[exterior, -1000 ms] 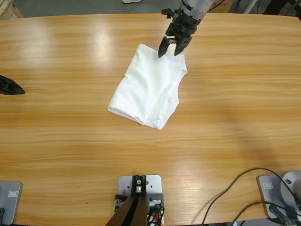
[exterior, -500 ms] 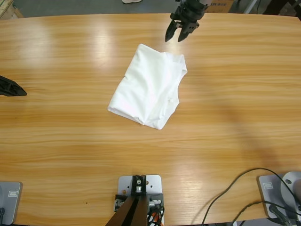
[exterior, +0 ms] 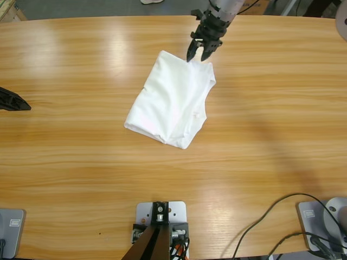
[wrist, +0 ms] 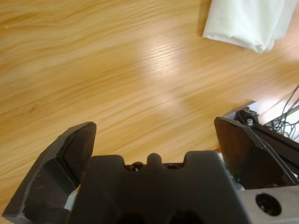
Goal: Fold clothes
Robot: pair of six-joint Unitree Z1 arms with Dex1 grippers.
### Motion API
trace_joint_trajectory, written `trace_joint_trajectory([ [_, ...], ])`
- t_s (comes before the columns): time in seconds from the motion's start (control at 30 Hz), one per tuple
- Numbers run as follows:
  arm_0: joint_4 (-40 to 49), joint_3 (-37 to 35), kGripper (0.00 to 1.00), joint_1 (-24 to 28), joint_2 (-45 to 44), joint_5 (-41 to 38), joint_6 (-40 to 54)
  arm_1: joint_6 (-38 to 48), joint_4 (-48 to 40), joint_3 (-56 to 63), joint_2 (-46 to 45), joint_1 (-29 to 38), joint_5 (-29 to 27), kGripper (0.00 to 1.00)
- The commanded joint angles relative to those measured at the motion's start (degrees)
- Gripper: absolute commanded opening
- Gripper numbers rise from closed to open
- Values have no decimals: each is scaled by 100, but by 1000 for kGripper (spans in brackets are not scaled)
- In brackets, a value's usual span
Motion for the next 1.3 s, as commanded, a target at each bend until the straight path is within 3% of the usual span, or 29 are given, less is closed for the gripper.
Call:
trace_joint_trajectory([
  [0.03,-61,172,992,-49,236,-85,37,78,95,85,401,298,-67,563],
  [0.1,-61,172,991,-49,236,-85,37,83,103,103,389,317,-67,558],
  [0.13,-61,172,991,-49,236,-85,37,83,109,106,373,317,-67,479],
  [0.23,-61,172,991,-49,236,-85,37,74,112,115,321,317,-88,0],
  [0.7,-54,179,991,-49,206,-85,37,-14,288,166,198,222,-431,0],
  [1.07,-61,190,991,-49,213,-85,27,4,538,73,-943,71,-821,0],
  [1.3,-61,185,991,-49,215,-85,22,72,967,-40,-1335,159,-739,0],
])
